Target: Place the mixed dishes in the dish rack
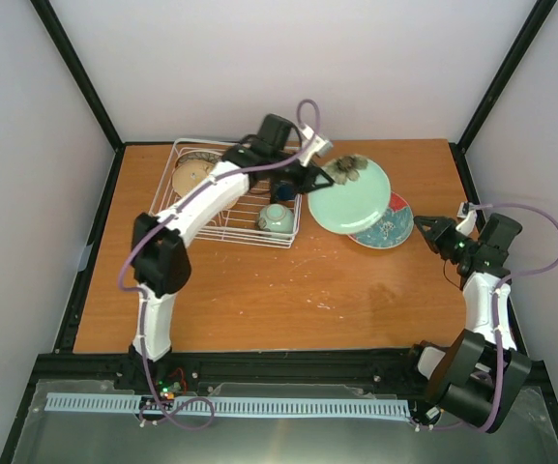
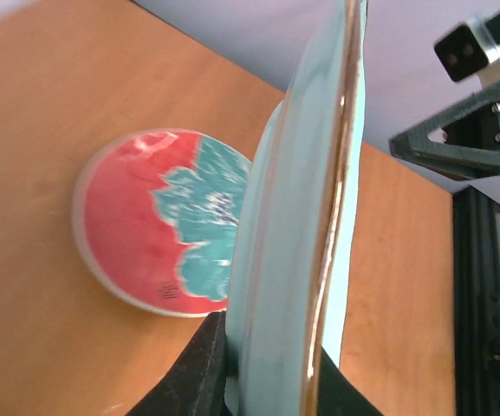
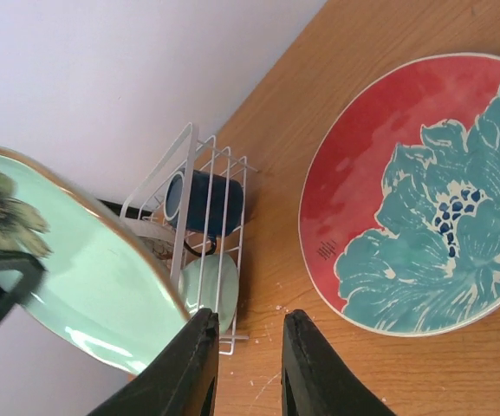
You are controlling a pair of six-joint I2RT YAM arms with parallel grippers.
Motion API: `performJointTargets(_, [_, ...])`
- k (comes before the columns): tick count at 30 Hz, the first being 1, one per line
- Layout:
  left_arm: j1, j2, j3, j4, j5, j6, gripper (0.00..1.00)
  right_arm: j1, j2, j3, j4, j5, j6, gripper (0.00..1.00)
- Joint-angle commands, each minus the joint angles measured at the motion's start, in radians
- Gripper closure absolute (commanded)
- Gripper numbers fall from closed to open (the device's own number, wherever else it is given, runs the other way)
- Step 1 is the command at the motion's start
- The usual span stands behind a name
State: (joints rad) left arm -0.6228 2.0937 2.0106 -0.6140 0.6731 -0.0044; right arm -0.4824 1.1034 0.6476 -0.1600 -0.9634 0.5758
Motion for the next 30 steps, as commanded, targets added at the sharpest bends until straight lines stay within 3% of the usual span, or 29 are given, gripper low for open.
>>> performJointTargets(1, [0.112, -0.187, -0.022, 0.118, -0.023, 0.103, 0.99, -0.008, -0.022, 0.007, 0.017, 0.008, -0.01, 0.8])
performJointTargets(10, [0.33, -0.461, -0.218, 0.226, 0.021, 0.15, 0.99, -0.013, -0.001, -0.011, 0.022, 0.026, -0.023, 0.8])
performJointTargets(16, [0.498, -0.681, -0.552, 0.511, 0.176, 0.203, 1.0, -0.013, 0.033, -0.032, 0.045, 0.017, -0.022, 0.8])
performJointTargets(20, [0.554, -0.795, -0.774, 0.682, 0.171, 0.285, 0.99, -0.013, 0.05, -0.041, 0.073, 0.009, -0.007, 0.8])
performJointTargets(25, [0.609, -0.858, -0.896, 0.695, 0.17, 0.418, 0.99, -0.013, 0.083, -0.047, 0.125, -0.001, 0.025, 0.8])
performJointTargets(30, [0.724, -0.904, -1.027, 0.797, 0.3, 0.464, 1.0, -0.013, 0.113, -0.048, 0.149, -0.013, 0.037, 0.8])
